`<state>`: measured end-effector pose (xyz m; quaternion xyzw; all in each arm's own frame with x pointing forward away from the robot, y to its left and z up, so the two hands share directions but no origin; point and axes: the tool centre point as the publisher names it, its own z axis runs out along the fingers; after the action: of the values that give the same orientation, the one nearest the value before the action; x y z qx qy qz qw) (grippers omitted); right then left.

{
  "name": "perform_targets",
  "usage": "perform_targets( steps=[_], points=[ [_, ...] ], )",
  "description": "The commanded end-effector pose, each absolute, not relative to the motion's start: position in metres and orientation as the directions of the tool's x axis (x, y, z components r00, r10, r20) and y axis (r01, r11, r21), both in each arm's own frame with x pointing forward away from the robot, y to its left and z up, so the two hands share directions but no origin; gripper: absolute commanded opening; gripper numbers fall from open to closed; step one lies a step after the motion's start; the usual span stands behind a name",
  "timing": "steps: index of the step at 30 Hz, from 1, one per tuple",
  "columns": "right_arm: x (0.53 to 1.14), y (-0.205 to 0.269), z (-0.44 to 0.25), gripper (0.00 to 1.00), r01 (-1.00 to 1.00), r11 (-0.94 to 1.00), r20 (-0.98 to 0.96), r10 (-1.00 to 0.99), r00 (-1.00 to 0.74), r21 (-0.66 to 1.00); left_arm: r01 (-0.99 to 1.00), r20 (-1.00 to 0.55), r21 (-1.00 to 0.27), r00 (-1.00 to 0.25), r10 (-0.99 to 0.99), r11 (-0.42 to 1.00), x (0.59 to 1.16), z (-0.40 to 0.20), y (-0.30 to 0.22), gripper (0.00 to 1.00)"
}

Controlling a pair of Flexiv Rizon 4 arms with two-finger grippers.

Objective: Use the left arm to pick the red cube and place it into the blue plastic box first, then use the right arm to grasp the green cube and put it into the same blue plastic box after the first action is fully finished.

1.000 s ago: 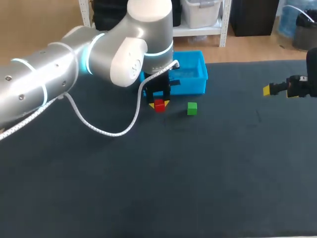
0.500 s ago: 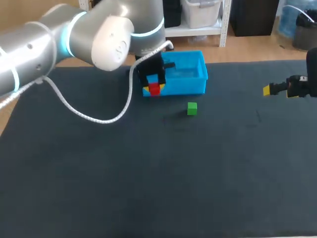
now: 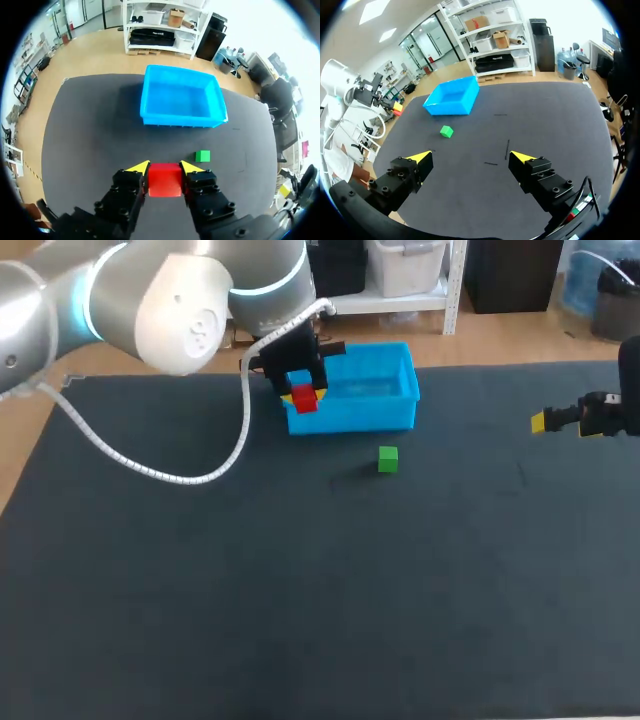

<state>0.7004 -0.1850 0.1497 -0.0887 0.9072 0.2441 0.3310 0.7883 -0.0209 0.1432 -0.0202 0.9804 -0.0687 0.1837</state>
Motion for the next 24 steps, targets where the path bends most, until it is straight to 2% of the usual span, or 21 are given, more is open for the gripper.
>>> perform_targets(
  steps=[1, 24],
  points=[
    [0.7, -0.185, 0.15, 1.0, -0.323, 0.865, -0.643, 0.0, -0.766, 0.384, -0.006, -0.376, -0.144, -0.924, -0.06, 0.99, 0.786, 0.138, -0.024, 0.0],
    [0.7, -0.185, 0.15, 1.0, -0.323, 0.865, -0.643, 0.0, -0.766, 0.384, 0.032, -0.448, -0.143, -0.893, -0.036, 0.989, 0.88, 0.138, -0.054, 0.0]
  ],
)
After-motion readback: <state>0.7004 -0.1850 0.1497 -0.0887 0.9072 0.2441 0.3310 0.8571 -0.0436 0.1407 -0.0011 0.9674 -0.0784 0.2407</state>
